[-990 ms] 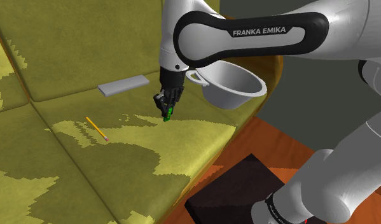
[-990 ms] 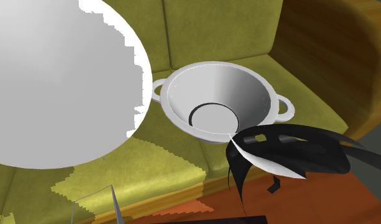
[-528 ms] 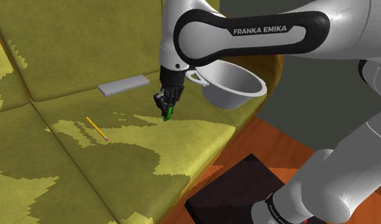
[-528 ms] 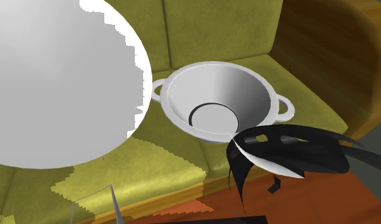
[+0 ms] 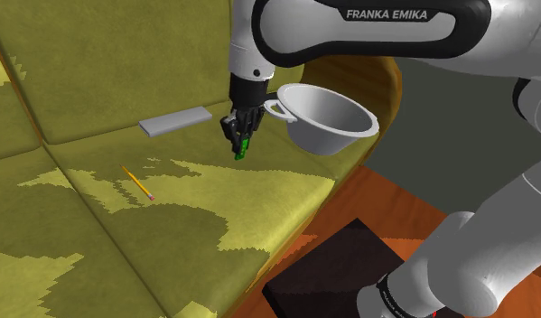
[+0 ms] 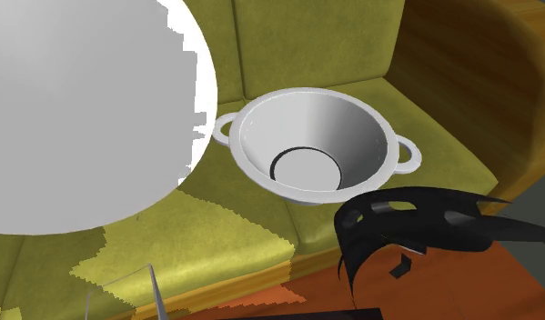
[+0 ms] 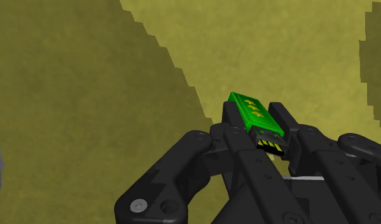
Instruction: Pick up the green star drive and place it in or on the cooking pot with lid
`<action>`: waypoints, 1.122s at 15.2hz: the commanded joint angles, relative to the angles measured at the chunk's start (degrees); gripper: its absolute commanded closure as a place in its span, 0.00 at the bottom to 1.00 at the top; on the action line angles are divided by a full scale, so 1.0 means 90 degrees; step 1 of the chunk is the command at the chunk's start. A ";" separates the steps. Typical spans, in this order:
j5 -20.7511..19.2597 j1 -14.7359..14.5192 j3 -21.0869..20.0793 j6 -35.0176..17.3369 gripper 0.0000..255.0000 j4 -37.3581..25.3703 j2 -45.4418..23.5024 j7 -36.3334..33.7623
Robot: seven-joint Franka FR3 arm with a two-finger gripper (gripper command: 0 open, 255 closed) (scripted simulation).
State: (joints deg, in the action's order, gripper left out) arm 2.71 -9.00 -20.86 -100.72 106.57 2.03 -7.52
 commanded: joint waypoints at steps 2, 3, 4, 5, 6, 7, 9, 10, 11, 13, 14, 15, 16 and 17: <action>-0.0002 -0.0001 -0.0001 0.0263 1.00 -0.0263 -0.0002 -0.0015; -0.0003 0.0000 0.0000 0.0349 1.00 -0.0349 -0.0002 -0.0018; -0.0004 0.0000 0.0000 0.0435 1.00 -0.0436 -0.0004 -0.0021; -0.0006 0.0001 0.0001 0.0521 1.00 -0.0526 -0.0008 -0.0025; -0.0008 0.0001 0.0001 0.0607 1.00 -0.0617 -0.0013 -0.0029; -0.0011 0.0001 0.0001 0.0694 1.00 -0.0710 -0.0019 -0.0033; -0.0018 0.0001 0.0000 0.0868 1.00 -0.0901 -0.0037 -0.0043; -0.0022 0.0000 -0.0001 0.0956 1.00 -0.1000 -0.0048 -0.0049; -0.0027 -0.0001 -0.0002 0.1044 1.00 -0.1100 -0.0062 -0.0055; -0.0037 -0.0003 -0.0004 0.1222 1.00 -0.1308 -0.0093 -0.0068; -0.0044 -0.0004 -0.0006 0.1312 1.00 -0.1415 -0.0111 -0.0076; -0.0050 -0.0006 -0.0008 0.1402 1.00 -0.1524 -0.0131 -0.0084; -0.0058 -0.0008 -0.0011 0.1493 1.00 -0.1636 -0.0153 -0.0092; -0.0066 -0.0010 -0.0013 0.1584 1.00 -0.1750 -0.0177 -0.0101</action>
State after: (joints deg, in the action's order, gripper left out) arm 2.16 -9.13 -21.02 -87.24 91.67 0.54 -8.47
